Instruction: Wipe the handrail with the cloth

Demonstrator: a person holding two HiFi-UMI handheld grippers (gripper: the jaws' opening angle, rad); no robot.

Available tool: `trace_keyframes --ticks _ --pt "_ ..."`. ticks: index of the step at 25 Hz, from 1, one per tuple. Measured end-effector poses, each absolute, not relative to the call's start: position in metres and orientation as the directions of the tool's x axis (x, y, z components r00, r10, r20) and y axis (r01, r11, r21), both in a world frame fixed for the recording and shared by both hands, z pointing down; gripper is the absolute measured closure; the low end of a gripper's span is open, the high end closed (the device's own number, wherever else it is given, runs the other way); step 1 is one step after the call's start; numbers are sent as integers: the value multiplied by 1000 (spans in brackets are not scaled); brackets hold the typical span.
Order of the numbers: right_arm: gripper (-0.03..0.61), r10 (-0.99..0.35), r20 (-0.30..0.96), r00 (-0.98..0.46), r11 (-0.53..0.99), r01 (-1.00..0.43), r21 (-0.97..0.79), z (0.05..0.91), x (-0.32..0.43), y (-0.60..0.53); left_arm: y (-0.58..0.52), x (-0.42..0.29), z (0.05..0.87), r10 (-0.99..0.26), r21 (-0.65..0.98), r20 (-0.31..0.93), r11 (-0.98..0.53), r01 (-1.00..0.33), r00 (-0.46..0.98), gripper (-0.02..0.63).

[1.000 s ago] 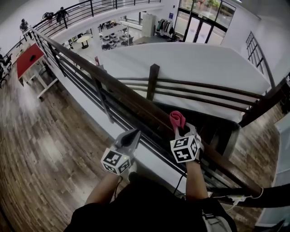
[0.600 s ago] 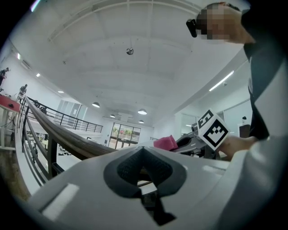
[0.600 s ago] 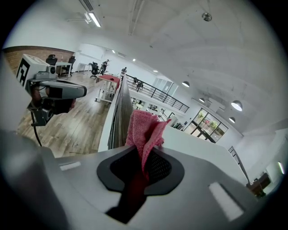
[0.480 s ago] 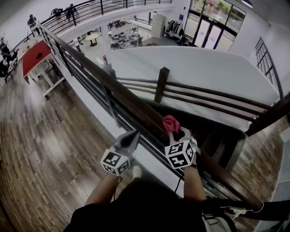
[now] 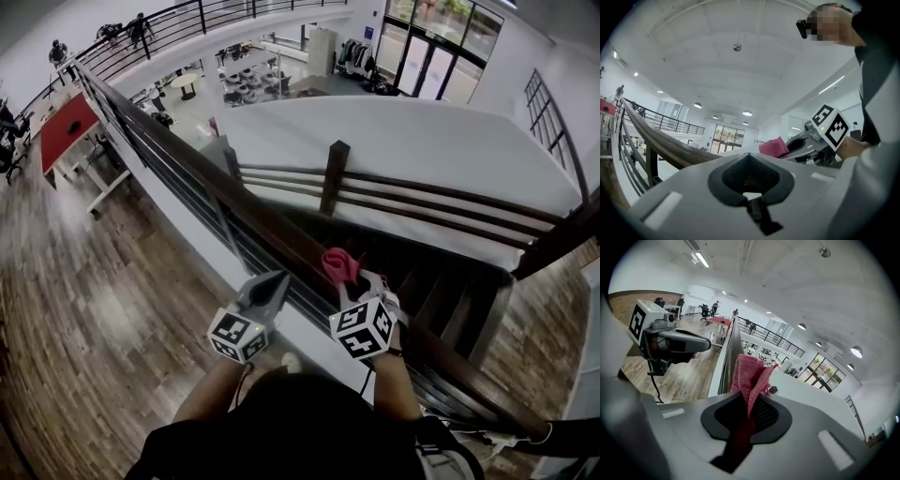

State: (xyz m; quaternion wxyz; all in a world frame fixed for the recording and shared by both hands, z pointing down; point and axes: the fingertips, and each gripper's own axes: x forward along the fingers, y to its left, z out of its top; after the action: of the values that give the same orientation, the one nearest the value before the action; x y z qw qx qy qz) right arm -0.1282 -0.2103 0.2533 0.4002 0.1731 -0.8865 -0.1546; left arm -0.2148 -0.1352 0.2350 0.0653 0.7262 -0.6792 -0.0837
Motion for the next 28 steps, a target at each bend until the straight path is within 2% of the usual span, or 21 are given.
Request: trace_keyframes --ticks 14,28 --pt "538 -420 684 -596 891 -128 436 250 -168 -211 -141 -256 232 -997 227 -63 -62 -972 49 614" --pt "538 -563 674 -478 826 -344 446 256 -203 -221 -154 -320 230 -966 224 -78 -259 -940 247 614"
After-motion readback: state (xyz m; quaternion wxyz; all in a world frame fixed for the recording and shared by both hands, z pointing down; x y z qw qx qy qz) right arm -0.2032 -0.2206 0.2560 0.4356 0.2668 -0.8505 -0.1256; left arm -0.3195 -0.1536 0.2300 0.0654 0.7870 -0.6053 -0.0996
